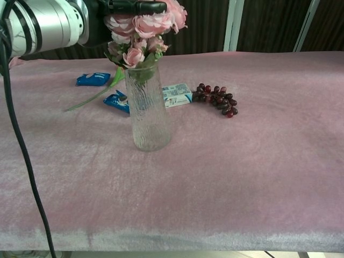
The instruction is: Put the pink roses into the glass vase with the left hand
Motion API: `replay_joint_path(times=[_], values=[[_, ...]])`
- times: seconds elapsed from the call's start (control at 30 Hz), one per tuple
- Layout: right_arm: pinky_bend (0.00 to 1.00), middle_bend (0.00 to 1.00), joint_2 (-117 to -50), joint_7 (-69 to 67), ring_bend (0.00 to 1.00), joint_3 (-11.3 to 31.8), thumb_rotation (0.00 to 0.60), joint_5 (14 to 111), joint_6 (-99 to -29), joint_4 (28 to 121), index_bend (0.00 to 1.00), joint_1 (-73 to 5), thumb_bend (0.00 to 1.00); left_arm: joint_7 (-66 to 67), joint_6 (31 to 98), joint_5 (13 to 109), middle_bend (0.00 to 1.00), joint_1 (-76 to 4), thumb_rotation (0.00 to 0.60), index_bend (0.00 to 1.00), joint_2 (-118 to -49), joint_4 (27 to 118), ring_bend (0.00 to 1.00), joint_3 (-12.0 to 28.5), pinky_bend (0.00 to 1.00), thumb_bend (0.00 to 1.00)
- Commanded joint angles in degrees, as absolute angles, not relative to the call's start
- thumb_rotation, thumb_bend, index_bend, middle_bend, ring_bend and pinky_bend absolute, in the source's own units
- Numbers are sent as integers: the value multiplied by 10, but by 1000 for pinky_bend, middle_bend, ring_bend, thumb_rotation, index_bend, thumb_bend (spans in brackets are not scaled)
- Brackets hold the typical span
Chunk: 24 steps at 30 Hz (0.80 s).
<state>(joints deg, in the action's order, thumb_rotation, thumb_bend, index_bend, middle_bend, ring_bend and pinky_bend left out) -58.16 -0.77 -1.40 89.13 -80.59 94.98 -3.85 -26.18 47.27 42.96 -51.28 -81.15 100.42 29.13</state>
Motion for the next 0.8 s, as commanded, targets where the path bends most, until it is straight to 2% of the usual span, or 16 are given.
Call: replay_joint_path(times=[0.03,0.1,0.2,0.57,0.67,0.8], values=[[0,0,-581,-8,0,-14,600,892,-807,951,0,-38,298,-255,463,459,0,-507,600,0,-798,1013,0,286,0,207],[0,0,-581,-4,0,-13,600,891,-810,950,0,-37,298,-204,464,512,0,-500,600,0,-766,1040,0,257,0,205],[0,0,-581,-1,0,-14,600,893,-813,952,0,-35,298,-167,487,557,0,-484,600,0,-745,1071,0,233,0,203],[0,0,-591,24,0,-18,600,902,-814,956,0,-34,298,-127,575,648,0,-422,600,0,-695,1145,0,198,0,203],[0,0,-592,27,0,-19,600,905,-814,957,0,-34,298,-103,608,701,0,-393,600,0,-676,1150,0,170,0,200],[0,0,-593,30,0,-20,600,910,-819,957,0,-32,298,-32,658,784,0,-334,600,0,-625,1129,0,100,0,207]])
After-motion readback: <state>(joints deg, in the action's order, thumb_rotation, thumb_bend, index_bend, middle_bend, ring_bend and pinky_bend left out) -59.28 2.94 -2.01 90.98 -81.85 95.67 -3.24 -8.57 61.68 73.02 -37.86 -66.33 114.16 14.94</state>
